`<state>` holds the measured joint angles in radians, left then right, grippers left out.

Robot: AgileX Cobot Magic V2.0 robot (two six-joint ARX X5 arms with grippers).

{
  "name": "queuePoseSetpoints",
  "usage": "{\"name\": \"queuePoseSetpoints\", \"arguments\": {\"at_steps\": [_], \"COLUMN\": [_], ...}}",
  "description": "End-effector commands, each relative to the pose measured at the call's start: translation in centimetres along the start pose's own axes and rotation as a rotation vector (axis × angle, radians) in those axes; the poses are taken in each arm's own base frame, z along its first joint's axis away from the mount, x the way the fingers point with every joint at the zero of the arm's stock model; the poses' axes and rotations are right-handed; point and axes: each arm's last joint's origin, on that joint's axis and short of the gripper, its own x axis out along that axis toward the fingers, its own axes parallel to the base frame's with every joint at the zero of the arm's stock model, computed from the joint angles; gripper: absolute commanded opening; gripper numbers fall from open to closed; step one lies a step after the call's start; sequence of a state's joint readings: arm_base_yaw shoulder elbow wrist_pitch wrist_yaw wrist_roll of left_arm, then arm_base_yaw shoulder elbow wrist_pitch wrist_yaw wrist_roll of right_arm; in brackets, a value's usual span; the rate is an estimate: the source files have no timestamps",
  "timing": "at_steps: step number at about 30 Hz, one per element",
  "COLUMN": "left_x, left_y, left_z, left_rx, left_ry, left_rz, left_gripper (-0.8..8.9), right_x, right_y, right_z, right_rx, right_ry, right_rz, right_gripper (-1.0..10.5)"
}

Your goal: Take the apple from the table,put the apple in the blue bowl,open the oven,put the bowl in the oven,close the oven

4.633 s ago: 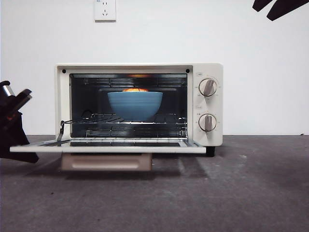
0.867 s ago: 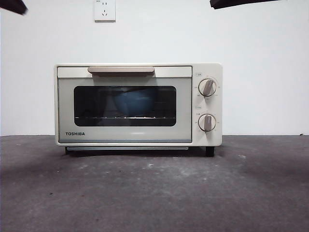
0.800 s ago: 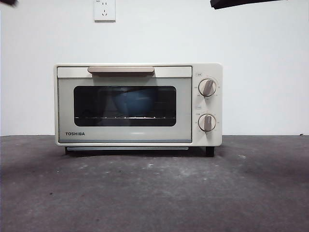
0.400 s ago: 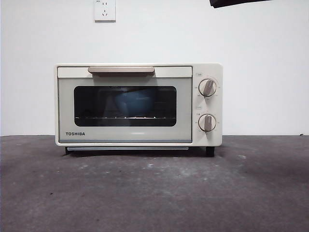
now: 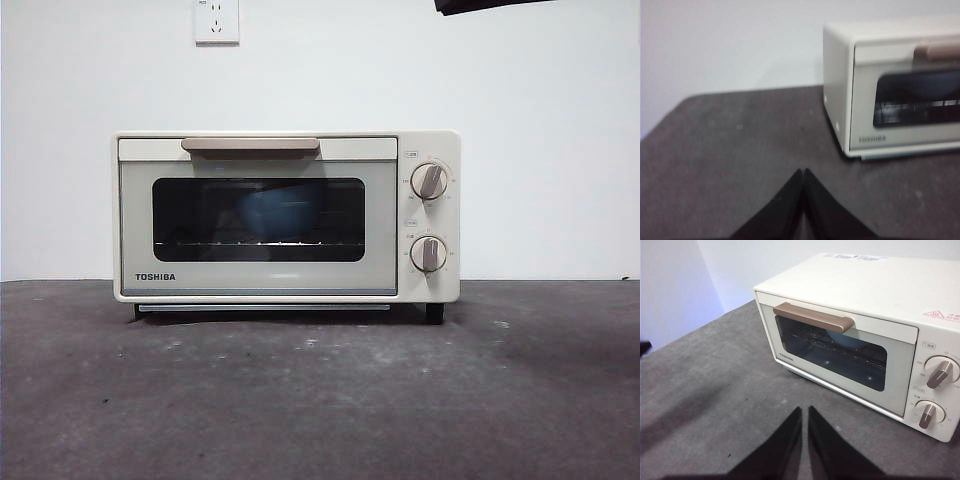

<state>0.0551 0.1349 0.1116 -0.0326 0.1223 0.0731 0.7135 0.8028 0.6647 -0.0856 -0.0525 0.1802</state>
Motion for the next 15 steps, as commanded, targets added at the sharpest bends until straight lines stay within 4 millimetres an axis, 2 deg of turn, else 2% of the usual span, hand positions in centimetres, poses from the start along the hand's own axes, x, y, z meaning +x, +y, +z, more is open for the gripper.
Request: {"name": "queuePoseSetpoints", "arguments": {"at_steps": [1,9,15], "left_x": [-0.1,-0.3,-0.3], "left_y": [0.0,-0.2,-0.3], "left_z": [-0.8,-2.7,-4.0], "left_rx": [-0.017,-0.027,-0.083], "left_ry": [-0.003,0.029,0.118], "left_rz": [0.006,0.004,0.001], "left_gripper": [0.07,0.07,0.07], "right_x": [0.0,0.0,0.0], "right_y": [0.2,0.2,0.2], "right_z": [0.3,0.3,0.3], "right_rx": [-0.011,-0.011,-0.011], "right_ry": [-0.014,-0.014,-0.014], "right_rz": [0.011,0.011,0.011], "right_gripper": [0.0,0.0,0.0]}}
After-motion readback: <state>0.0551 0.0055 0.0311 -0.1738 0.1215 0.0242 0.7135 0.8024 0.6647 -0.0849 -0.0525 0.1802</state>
